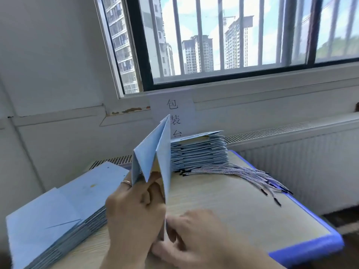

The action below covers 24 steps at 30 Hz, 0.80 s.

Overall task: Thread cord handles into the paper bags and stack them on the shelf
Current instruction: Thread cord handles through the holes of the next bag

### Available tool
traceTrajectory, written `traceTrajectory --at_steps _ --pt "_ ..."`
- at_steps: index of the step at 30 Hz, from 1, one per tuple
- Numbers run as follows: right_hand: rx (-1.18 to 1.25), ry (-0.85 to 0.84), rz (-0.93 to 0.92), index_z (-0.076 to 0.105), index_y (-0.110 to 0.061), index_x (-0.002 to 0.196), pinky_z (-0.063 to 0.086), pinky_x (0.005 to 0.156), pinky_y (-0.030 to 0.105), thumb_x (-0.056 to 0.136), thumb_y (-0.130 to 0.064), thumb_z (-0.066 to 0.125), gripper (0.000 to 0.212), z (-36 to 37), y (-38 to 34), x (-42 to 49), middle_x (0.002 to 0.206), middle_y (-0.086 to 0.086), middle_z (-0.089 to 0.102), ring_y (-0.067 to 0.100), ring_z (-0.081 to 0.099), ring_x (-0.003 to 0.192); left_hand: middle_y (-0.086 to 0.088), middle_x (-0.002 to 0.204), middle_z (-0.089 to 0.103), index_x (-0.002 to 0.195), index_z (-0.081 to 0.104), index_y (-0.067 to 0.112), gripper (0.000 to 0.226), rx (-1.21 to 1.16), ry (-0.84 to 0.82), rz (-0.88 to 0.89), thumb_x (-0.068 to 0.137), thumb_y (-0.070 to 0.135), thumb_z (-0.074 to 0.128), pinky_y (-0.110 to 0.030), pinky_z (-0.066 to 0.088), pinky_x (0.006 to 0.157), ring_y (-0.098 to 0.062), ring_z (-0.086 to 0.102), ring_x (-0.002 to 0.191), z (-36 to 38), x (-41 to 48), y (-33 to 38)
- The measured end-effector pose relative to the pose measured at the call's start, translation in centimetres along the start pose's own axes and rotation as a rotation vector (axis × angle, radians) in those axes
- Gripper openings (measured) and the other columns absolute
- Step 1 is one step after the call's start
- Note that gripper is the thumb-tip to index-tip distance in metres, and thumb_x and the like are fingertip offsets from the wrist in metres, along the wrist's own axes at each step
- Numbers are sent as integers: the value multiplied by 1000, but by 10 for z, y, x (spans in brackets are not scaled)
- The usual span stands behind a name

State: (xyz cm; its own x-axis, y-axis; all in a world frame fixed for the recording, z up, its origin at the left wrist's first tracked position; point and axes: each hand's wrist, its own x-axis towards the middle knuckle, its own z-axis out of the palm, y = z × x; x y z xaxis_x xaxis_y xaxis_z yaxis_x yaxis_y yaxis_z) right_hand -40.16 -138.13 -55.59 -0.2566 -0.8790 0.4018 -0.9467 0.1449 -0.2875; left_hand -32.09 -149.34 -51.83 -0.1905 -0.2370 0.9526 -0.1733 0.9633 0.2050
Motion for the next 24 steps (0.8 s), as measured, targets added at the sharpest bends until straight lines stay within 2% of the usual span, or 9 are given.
traceTrajectory --at_steps 2,5,7,10,13,15,18,22,24 --pt "39 -121 -53 58 -22 85 42 67 25 88 -68 43 48 -18 9 1 76 -8 66 8 58 73 6 47 17 44 43 30 31 -20 45 4 71 16 44 -19 13 47 -15 16 43 -9 5 -8" --pt "20 -42 27 61 -19 85 49 67 34 94 -53 50 37 -41 37 18 69 -7 60 14 54 69 9 42 16 58 24 45 35 -42 101 -52 72 20 44 -25 17 48 -17 18 53 -20 9 -25" --pt "-13 7 140 66 -19 87 49 66 34 97 -39 54 25 -51 64 43 69 -9 58 17 56 71 6 37 22 53 32 42 34 -52 116 -73 75 20 45 -22 22 47 -19 21 53 -24 11 -33" --pt "-96 -36 308 70 -21 98 52 73 32 95 -21 52 18 -51 109 83 93 -4 67 21 61 87 -7 37 42 57 68 17 27 -38 94 -134 75 11 49 -37 35 44 -31 34 41 -22 10 -38" --pt "-200 -74 387 66 -25 119 51 91 38 92 -12 50 34 -26 137 94 121 1 64 26 56 116 -12 45 49 69 76 5 31 -7 66 -151 76 11 46 -19 26 48 -23 32 40 -16 -3 -36" --pt "-264 -109 355 57 -28 135 44 102 41 93 -12 51 46 -8 143 91 135 0 56 25 45 130 -10 50 49 66 73 4 27 -22 56 -112 75 4 47 -16 22 49 -20 31 42 -12 -15 -34" --pt "-349 -25 296 61 -29 130 39 93 37 95 -16 54 38 0 143 87 128 -2 57 23 44 128 -4 49 41 67 71 2 26 -97 51 -118 74 -2 47 -14 20 48 -13 30 42 -10 -23 -36" --pt "-330 97 250 72 -27 113 42 87 35 96 -25 57 23 1 138 87 114 -3 61 22 50 116 -6 59 56 92 76 7 30 -195 34 -176 83 5 48 -18 26 48 -16 40 47 -9 -26 -34" --pt "-292 155 244 76 -26 103 45 80 32 94 -24 58 19 1 135 88 107 -4 63 21 54 108 -6 66 63 95 76 6 29 -239 15 -171 87 10 49 -15 28 51 -12 45 52 -10 -26 -35"
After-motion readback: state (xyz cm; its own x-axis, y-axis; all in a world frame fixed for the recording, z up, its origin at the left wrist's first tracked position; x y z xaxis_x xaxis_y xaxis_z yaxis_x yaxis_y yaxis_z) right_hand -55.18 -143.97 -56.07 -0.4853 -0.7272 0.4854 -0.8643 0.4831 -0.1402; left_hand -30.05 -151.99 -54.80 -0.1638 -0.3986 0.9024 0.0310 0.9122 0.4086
